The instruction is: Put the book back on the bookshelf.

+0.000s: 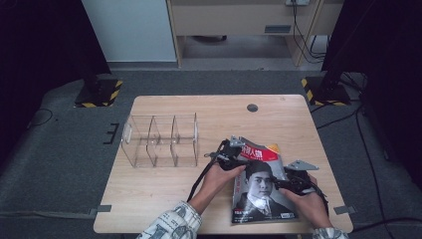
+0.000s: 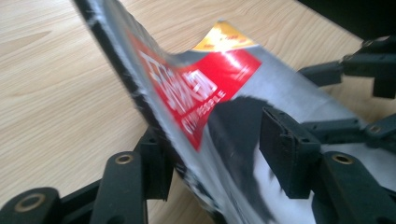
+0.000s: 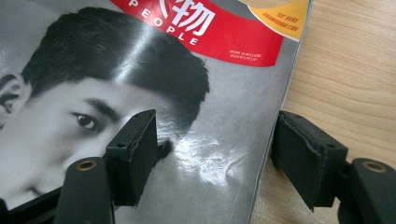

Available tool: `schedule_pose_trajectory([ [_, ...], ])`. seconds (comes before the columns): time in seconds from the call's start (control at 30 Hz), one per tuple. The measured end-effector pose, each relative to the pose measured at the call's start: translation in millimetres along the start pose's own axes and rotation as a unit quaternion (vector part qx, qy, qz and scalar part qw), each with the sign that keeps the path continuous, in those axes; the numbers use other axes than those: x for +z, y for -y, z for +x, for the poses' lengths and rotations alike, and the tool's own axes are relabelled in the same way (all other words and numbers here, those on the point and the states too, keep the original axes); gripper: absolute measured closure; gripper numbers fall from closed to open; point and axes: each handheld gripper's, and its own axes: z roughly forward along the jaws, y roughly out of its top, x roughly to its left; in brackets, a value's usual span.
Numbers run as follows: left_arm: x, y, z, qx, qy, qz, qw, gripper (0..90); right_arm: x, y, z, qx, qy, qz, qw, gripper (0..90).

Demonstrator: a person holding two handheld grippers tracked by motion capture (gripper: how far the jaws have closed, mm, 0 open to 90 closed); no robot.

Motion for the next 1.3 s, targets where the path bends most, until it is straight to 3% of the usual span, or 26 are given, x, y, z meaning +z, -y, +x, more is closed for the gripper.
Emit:
schedule_pose_trajectory([
  [0.1,3.4,-4.1,1.6,0.007,0.006,0.005,0.9999,40.7,0.0,0.0,0.0,0.000,-0.001,0.000,1.0000,31.6],
  [0.17,7.6,-9.4,3.1,0.020,-0.002,0.006,0.9998,38.9,0.0,0.0,0.0,0.000,0.000,0.000,1.0000,31.5],
  [0.2,10.6,-12.2,4.4,0.024,-0.001,0.006,0.9997,33.3,0.0,0.0,-0.1,0.000,0.000,0.000,1.0000,31.5],
  [0.33,16.0,-19.5,5.8,0.023,-0.002,0.010,0.9997,30.0,0.0,0.0,0.1,0.001,0.000,-0.001,1.0000,31.5],
  [0.43,20.2,-26.3,6.7,0.012,0.005,0.016,0.9998,30.4,0.0,0.0,0.2,0.001,0.000,0.000,1.0000,31.5],
  [0.6,25.0,-31.1,8.9,0.025,0.005,0.026,0.9993,40.6,0.0,0.0,0.2,0.001,0.000,0.000,1.0000,31.5],
  [0.8,30.2,-34.2,9.9,0.022,0.022,0.028,0.9991,53.9,-0.2,0.0,0.3,0.002,-0.001,0.000,1.0000,31.6],
  [0.97,35.1,-35.8,8.1,0.027,0.025,0.038,0.9986,59.8,-0.3,0.2,0.1,0.000,-0.001,0.000,1.0000,31.6],
  [1.0,35.3,-36.3,9.2,0.025,0.031,0.046,0.9981,61.2,-0.4,0.3,-0.1,-0.001,-0.002,0.000,1.0000,31.5],
  [1.1,34.6,-36.5,11.4,0.012,0.047,0.041,0.9980,62.3,-0.4,0.3,0.1,0.000,-0.002,0.000,1.0000,31.5],
  [1.3,33.6,-37.3,8.3,0.020,0.024,0.050,0.9983,70.8,-0.8,0.6,0.0,0.000,-0.001,0.000,1.0000,31.6],
])
